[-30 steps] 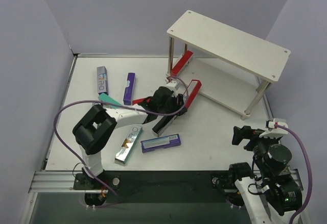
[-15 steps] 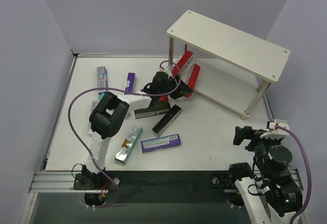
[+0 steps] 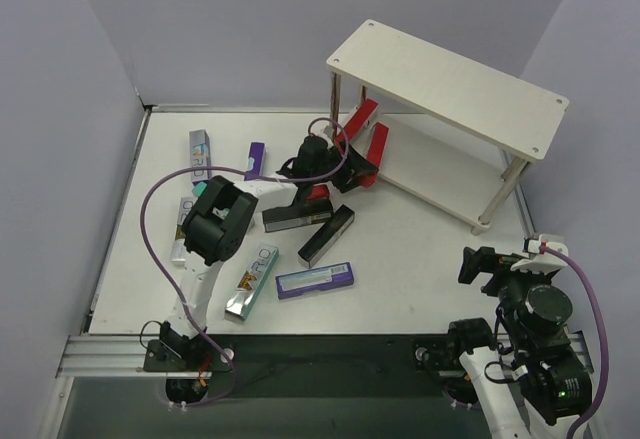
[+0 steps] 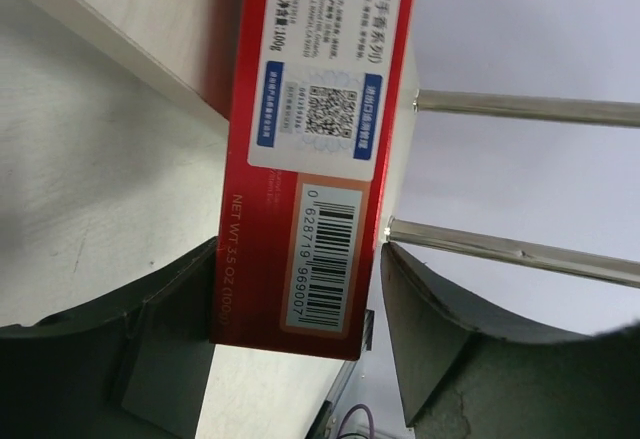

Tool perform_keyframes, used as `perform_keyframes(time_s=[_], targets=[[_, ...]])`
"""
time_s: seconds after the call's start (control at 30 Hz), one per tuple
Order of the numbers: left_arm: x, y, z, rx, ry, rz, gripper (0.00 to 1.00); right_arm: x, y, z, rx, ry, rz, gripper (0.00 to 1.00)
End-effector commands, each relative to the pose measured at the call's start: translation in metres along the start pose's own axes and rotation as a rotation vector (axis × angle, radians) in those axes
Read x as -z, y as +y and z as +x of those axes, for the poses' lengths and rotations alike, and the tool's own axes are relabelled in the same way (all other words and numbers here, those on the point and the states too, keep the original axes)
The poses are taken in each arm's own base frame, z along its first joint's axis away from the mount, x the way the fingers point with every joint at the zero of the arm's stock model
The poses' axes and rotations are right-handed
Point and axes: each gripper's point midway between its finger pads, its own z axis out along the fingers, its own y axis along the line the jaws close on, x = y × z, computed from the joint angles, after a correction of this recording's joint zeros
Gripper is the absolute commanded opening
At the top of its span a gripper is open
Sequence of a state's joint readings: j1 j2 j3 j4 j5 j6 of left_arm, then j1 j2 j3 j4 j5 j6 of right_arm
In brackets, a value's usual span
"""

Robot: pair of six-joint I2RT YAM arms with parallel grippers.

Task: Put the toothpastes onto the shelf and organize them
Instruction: Place the toothpaste on the shelf.

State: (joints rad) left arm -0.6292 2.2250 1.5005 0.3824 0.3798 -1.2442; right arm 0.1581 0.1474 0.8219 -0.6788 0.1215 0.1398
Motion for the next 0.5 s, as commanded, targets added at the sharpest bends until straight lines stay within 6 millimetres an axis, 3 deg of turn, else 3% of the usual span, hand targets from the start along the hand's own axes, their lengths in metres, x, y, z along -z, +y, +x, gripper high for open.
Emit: perform_keyframes(time_s=[0.0, 0.07, 0.47], targets=[[0.000, -0.020, -0.016, 0.030, -0.019, 0.060, 0.73, 0.002, -0.005, -0.009, 0.009, -0.029, 0.022, 1.00], [0.000, -0.017, -0.018, 0.048, -0.024, 0.053, 0.78, 0.002, -0.005, -0.009, 0.008, -0.026, 0.024, 1.00], [0.007, -0.009, -0.019, 0.105, -0.029, 0.048, 0.85, 0.001, -0.003, -0.008, 0.006, -0.020, 0.016, 1.00]])
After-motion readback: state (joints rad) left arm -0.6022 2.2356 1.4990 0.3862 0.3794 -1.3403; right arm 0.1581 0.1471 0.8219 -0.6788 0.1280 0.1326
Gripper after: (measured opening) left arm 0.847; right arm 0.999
